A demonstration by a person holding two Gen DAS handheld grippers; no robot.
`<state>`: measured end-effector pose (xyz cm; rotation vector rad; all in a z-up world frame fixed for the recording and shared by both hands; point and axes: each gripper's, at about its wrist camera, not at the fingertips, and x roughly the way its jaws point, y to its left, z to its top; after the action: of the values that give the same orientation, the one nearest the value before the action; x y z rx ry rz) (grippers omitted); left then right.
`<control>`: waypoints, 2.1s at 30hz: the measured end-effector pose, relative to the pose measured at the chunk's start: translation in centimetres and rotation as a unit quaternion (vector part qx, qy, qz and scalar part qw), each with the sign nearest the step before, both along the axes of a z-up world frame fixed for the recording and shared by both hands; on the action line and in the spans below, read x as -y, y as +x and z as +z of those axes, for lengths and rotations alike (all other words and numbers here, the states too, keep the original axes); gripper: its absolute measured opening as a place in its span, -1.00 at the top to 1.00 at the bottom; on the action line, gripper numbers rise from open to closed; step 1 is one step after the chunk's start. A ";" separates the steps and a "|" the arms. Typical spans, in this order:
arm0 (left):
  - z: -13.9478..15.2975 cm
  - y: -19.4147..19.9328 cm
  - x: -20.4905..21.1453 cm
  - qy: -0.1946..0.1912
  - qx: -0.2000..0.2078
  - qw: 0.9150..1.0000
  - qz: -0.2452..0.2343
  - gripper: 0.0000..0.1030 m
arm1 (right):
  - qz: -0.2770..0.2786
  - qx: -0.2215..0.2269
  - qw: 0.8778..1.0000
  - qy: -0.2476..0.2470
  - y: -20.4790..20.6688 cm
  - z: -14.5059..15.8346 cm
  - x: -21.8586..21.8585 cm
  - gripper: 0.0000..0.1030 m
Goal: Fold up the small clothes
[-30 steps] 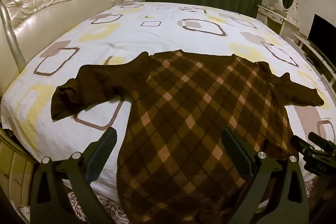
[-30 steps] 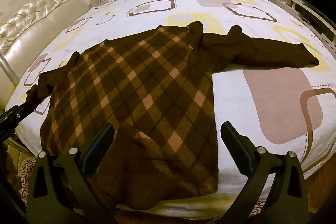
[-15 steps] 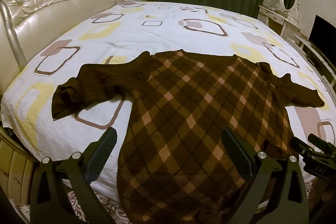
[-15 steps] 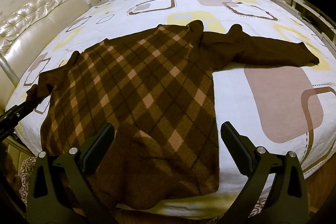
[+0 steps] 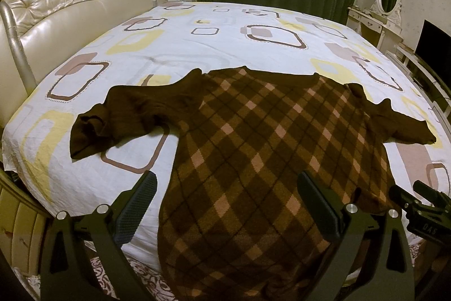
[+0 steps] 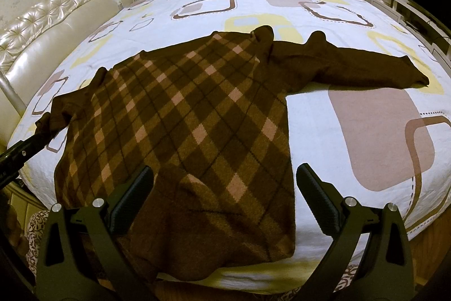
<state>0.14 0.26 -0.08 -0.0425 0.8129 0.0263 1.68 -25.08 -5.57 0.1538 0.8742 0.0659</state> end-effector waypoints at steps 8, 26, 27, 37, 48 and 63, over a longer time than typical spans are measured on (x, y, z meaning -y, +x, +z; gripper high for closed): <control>0.0 0.0 0.0 0.001 0.000 1.000 0.000 -0.93 | 0.000 0.000 1.000 0.000 -0.1 0.0 0.0 -0.96; 0.1 0.0 0.0 0.001 0.000 1.000 0.000 -0.93 | 0.000 -0.001 1.000 0.000 -0.1 0.0 -0.1 -0.96; 0.1 0.0 0.0 0.000 -0.001 1.000 0.000 -0.93 | 0.000 -0.001 1.000 0.000 -0.1 -0.1 -0.1 -0.96; 0.1 0.1 0.0 0.000 -0.001 1.000 0.000 -0.93 | 0.000 -0.002 1.000 0.001 -0.1 -0.1 -0.1 -0.96; 0.1 0.1 0.0 0.000 -0.001 1.000 0.000 -0.93 | 0.000 -0.002 1.000 0.001 -0.1 0.0 -0.1 -0.96; -0.8 0.7 -1.4 -0.049 -0.027 0.998 0.005 -0.93 | -0.038 0.000 0.997 0.068 1.3 1.4 4.9 -0.96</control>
<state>0.80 1.70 -0.93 -0.1394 0.8677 -0.0039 2.95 -30.02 -4.18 0.3141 0.8635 0.0547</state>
